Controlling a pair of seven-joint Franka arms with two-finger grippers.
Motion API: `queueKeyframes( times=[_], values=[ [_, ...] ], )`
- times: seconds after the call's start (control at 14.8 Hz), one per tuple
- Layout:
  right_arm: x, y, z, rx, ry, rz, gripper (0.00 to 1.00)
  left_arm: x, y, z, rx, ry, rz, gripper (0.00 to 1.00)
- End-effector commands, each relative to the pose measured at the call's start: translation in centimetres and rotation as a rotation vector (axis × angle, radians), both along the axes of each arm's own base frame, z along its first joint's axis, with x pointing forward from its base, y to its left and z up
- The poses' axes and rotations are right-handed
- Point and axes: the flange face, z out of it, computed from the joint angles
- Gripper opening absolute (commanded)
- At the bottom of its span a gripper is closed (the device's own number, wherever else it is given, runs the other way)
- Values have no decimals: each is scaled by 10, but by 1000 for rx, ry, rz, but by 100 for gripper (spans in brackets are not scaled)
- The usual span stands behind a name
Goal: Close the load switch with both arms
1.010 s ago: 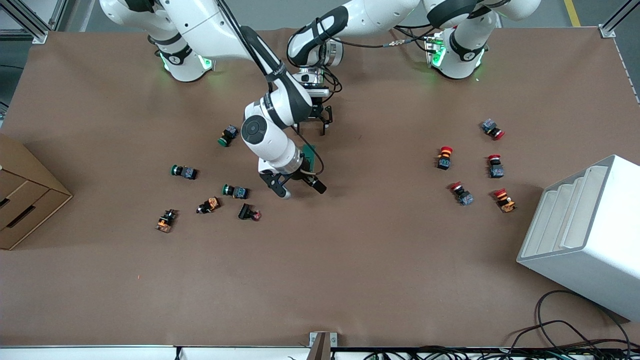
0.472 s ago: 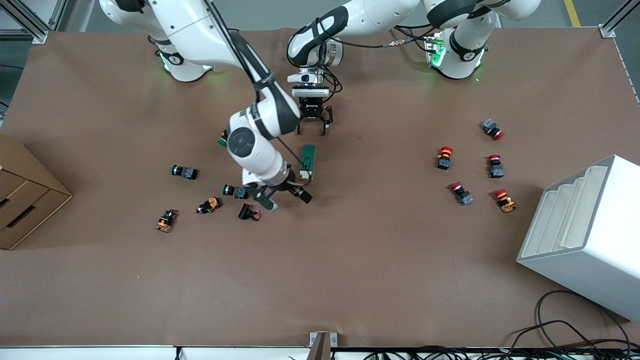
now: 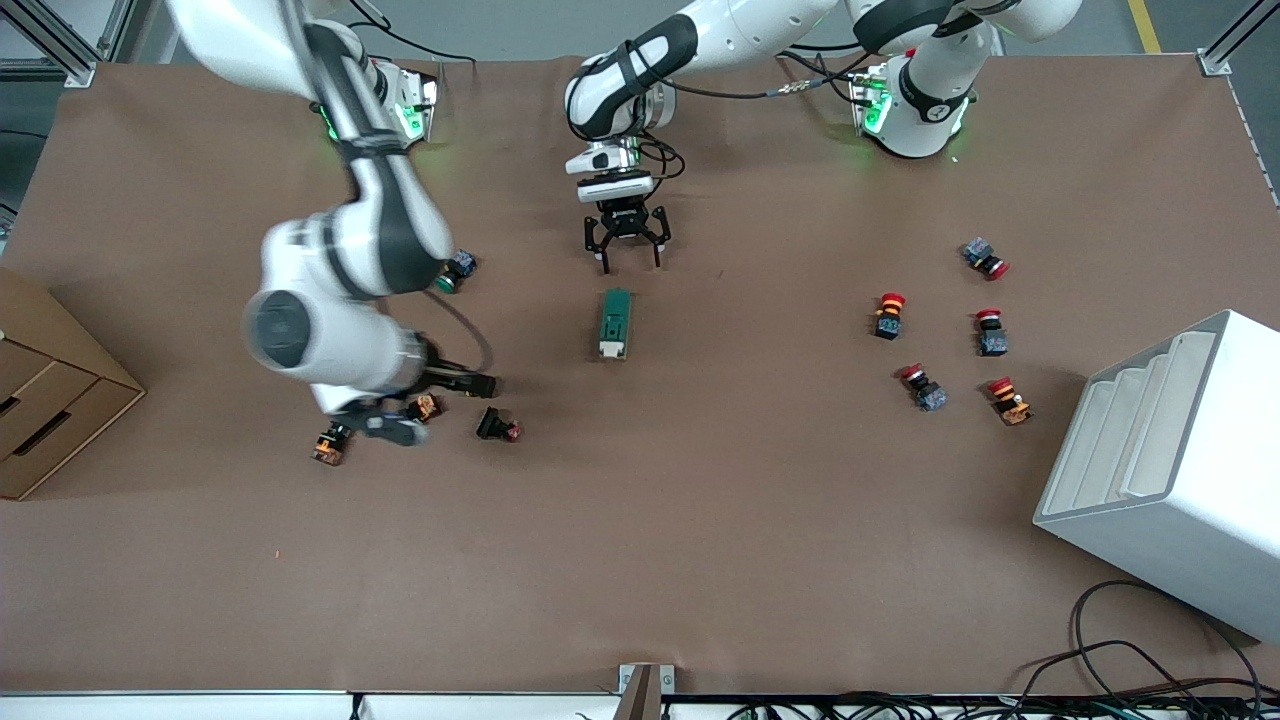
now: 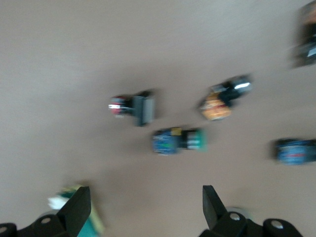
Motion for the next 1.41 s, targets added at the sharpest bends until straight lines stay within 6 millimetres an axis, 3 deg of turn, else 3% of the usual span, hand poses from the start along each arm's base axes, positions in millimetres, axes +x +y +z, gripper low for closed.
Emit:
queueKeyframes(
  times=[0.0, 0.13, 0.47, 0.54, 0.67, 0.88, 1.01, 1.35],
  values=[
    [2, -41, 45, -114, 30, 138, 100, 13, -21, 44, -4, 23, 50, 100],
    [13, -77, 79, -139, 52, 122, 100, 28, -34, 70, 4, 69, 78, 100],
    [20, -164, 129, -55, 44, 233, 100, 67, -57, 130, 16, 213, 198, 100],
    [17, -178, 139, -61, 28, 277, 100, 80, -58, 145, 26, 224, 216, 100],
    [11, -199, 159, -76, 1, 290, 100, 125, -51, 179, 18, 272, 260, 100],
    [-5, -209, 181, -89, 26, 298, 100, 199, -15, 217, -18, 344, 351, 100],
    [-16, -204, 201, -91, 9, 305, 100, 237, 14, 228, -71, 424, 458, 100],
    [-23, -200, 211, -88, 11, 309, 100, 328, 106, 298, -84, 478, 486, 100]
  ],
)
